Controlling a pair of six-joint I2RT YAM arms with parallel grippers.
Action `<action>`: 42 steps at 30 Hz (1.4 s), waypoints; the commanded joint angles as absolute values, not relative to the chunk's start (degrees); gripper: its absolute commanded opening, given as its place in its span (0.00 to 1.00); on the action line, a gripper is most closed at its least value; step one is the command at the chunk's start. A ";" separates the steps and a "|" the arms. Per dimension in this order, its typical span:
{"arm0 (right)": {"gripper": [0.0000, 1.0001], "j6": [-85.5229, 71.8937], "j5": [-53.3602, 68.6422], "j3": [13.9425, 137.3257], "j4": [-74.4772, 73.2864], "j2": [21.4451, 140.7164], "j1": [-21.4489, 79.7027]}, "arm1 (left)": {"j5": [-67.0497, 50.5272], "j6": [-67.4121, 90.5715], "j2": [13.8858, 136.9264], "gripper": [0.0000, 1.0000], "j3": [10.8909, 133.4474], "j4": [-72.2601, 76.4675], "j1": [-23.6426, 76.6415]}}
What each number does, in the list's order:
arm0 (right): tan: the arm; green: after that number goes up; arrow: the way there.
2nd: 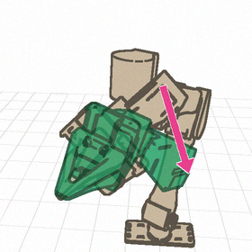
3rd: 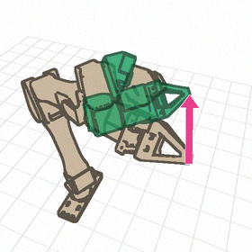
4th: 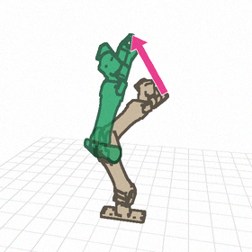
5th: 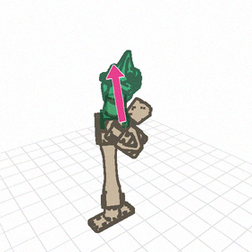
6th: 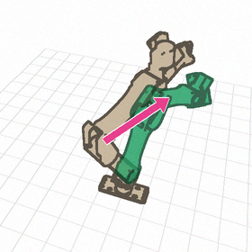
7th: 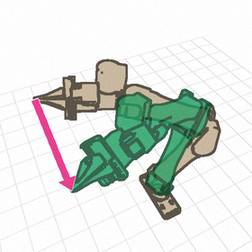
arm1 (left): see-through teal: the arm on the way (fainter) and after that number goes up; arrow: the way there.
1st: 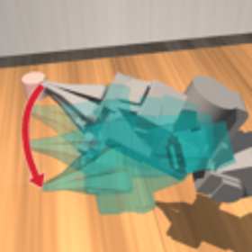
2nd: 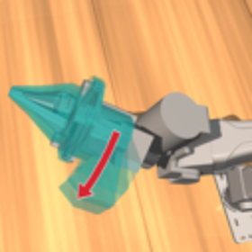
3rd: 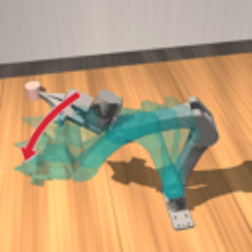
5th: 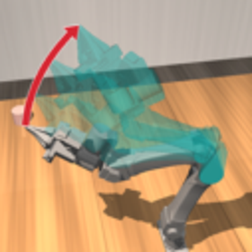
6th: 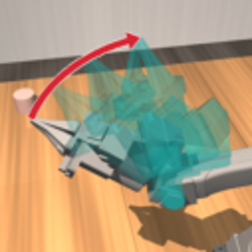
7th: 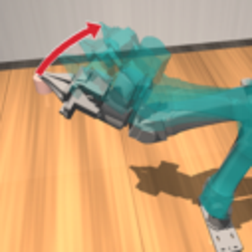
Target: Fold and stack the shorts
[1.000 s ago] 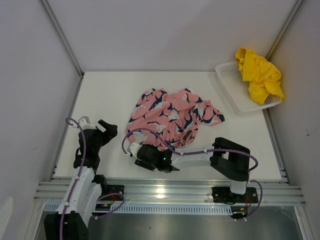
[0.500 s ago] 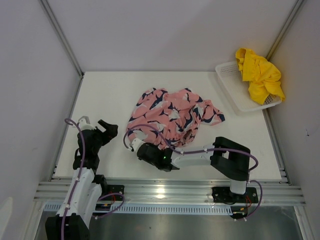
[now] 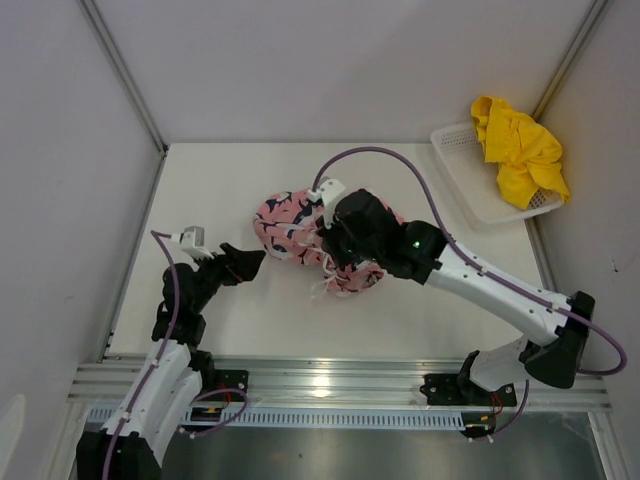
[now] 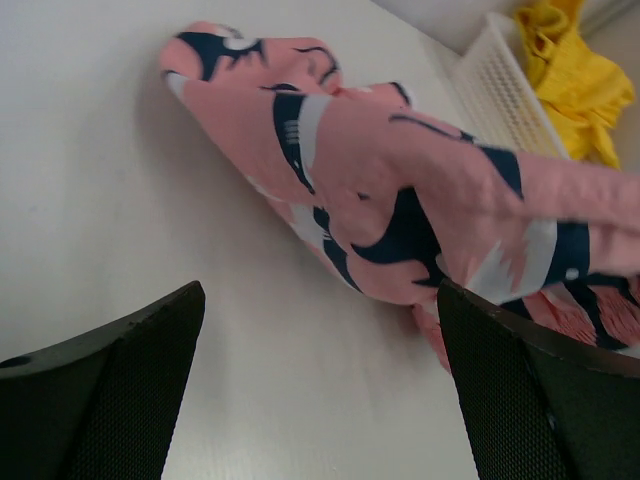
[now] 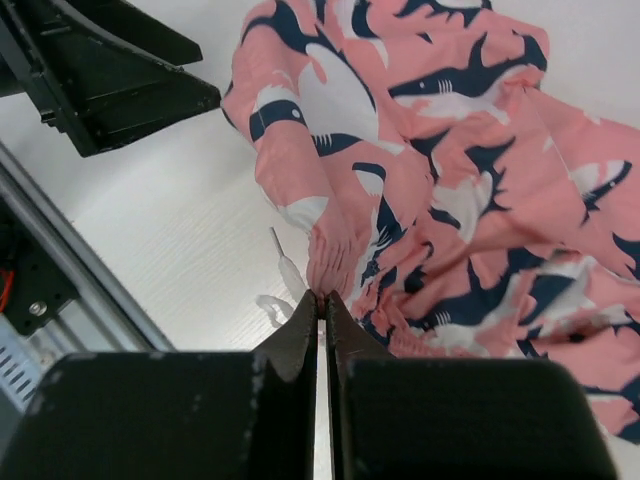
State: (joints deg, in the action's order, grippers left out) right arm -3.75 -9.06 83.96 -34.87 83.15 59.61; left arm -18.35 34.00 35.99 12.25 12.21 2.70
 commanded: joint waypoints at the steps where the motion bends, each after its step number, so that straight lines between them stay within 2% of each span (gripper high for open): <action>1: 0.00 -6.85 -2.39 85.17 -46.14 79.81 57.14 | -22.84 31.29 32.01 0.99 10.73 21.86 5.62; 10: 0.00 -7.56 5.27 77.01 -42.91 74.01 55.72 | -25.58 29.19 29.79 0.99 9.49 27.51 11.86; 14: 0.00 -11.58 11.15 67.17 -32.11 75.32 56.59 | -16.89 27.25 29.27 0.99 11.24 21.56 15.47; 19: 0.00 -16.34 13.70 55.91 -15.85 83.20 59.24 | -5.91 27.51 27.34 0.99 12.39 14.42 15.38; 27: 0.01 -16.79 17.22 56.60 -8.98 95.35 59.50 | -2.81 27.42 28.91 0.99 13.79 10.99 15.38; 28: 0.03 -16.79 17.84 56.51 -8.09 95.88 59.50 | -2.55 27.51 29.09 0.99 13.89 10.55 15.38; 31: 0.18 -16.79 21.86 54.24 -2.21 96.24 59.50 | -1.93 27.51 29.18 0.99 14.15 9.67 15.38; 35: 0.43 -17.23 24.26 49.75 7.19 94.66 60.90 | 2.09 28.12 28.04 0.99 14.68 6.86 15.38; 39: 0.58 -15.56 15.75 48.43 8.44 93.08 65.38 | 6.49 29.79 27.16 0.99 15.20 3.61 15.29; 42: 0.62 -14.59 10.04 49.74 6.43 93.51 67.67 | 8.26 30.50 27.94 0.99 16.00 1.76 14.59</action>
